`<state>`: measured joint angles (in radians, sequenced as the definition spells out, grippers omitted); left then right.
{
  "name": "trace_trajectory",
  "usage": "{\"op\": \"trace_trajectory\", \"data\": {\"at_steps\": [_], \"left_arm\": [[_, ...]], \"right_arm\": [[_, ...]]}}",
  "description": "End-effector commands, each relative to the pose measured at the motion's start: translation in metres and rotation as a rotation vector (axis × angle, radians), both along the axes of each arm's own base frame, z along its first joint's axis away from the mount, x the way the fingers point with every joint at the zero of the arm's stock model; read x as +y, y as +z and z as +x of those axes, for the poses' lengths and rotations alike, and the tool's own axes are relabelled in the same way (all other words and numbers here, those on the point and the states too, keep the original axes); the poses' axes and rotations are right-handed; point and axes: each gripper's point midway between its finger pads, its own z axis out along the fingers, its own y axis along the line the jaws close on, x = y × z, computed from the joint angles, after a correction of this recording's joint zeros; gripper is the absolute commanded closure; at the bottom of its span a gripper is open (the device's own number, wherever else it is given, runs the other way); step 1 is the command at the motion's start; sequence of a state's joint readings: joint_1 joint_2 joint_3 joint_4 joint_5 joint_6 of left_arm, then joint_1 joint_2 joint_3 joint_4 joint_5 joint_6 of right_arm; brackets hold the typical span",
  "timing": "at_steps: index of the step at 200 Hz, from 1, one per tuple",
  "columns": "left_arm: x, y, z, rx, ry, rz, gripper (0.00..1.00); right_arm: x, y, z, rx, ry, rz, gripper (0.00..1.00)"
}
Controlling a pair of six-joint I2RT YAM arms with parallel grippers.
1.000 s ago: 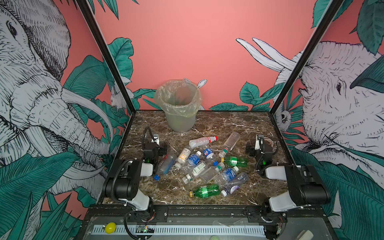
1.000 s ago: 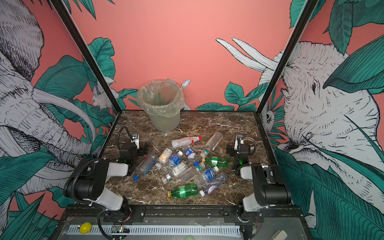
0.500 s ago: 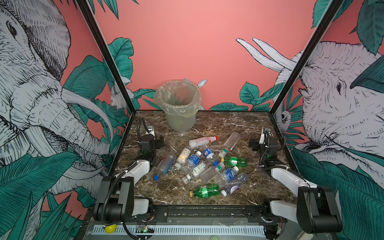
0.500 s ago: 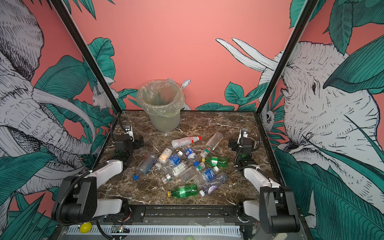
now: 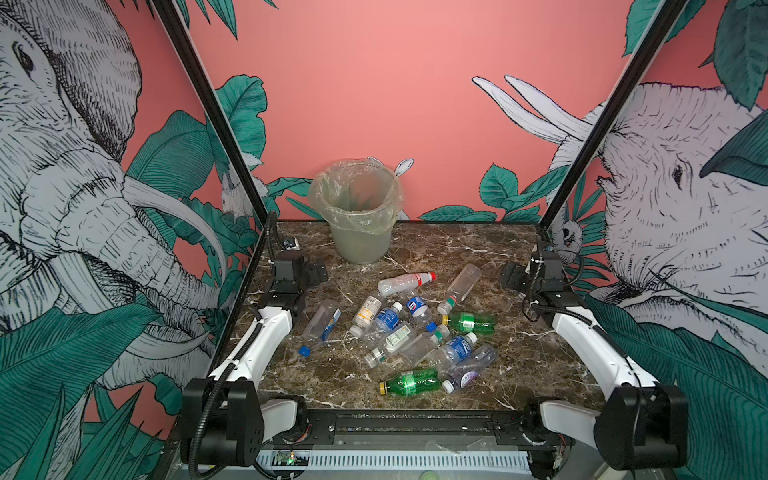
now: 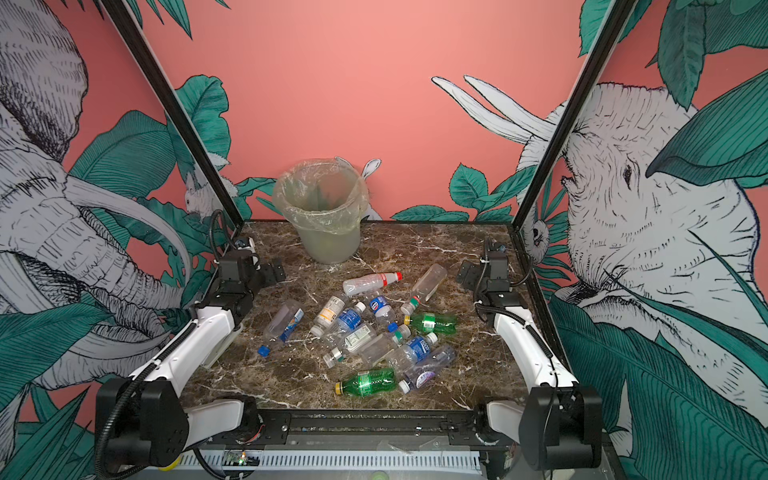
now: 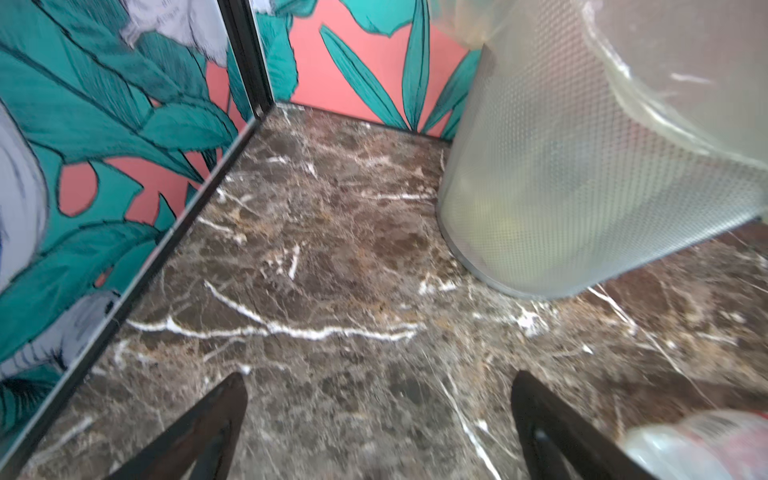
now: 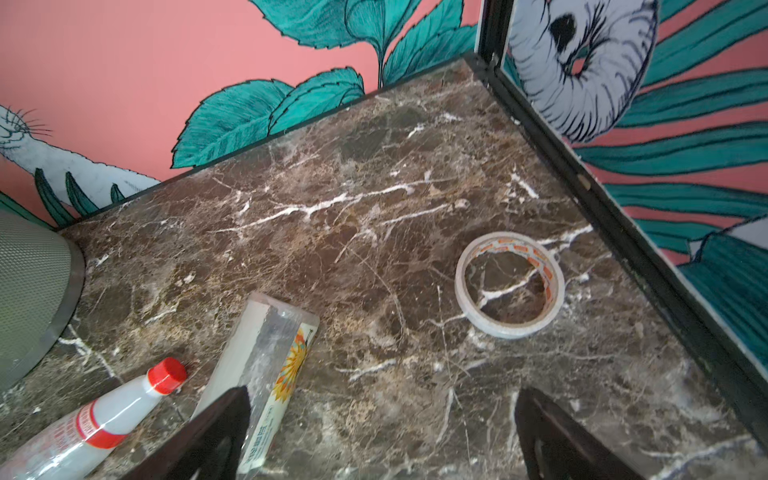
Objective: Throw the plastic bottles in the bin
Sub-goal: 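Reach the right gripper to a clear bottle near the wastebasket and grasp it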
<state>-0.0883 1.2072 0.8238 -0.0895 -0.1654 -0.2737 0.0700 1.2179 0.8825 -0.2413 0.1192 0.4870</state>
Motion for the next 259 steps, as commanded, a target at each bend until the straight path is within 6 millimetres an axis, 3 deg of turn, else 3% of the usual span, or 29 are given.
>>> {"op": "trace_trajectory", "data": {"at_steps": [1, 48, 120, 176, 193, 246, 249, 259], "left_arm": [[-0.005, -0.004, -0.021, 0.098, 0.004, -0.075, 0.0], [-0.031, -0.002, -0.03, 0.147, -0.098, -0.199, 0.0], [-0.051, -0.004, -0.047, 0.205, -0.166, -0.303, 0.0], [-0.049, -0.003, -0.052, 0.208, -0.177, -0.278, 0.01], [-0.043, 0.0, -0.053, 0.22, -0.156, -0.247, 0.01], [-0.058, -0.005, -0.05, 0.213, -0.204, -0.333, 0.01], [-0.059, -0.006, -0.05, 0.215, -0.204, -0.335, 0.01], [-0.06, -0.008, -0.05, 0.22, -0.207, -0.343, 0.01]], "right_arm": [[0.011, -0.012, -0.016, 0.124, -0.038, 0.086, 0.01], [0.038, -0.013, -0.017, 0.231, -0.028, 0.101, 0.01], [0.08, -0.023, -0.009, 0.319, -0.062, 0.171, 0.01], [0.11, -0.043, 0.007, 0.377, -0.073, 0.227, 0.01], [0.117, -0.058, 0.015, 0.401, -0.09, 0.254, 0.01], [0.125, -0.082, 0.022, 0.442, -0.143, 0.259, 0.01], [0.128, -0.074, 0.029, 0.425, -0.137, 0.268, 0.01], [0.131, -0.076, 0.032, 0.43, -0.137, 0.267, 0.01]]}}
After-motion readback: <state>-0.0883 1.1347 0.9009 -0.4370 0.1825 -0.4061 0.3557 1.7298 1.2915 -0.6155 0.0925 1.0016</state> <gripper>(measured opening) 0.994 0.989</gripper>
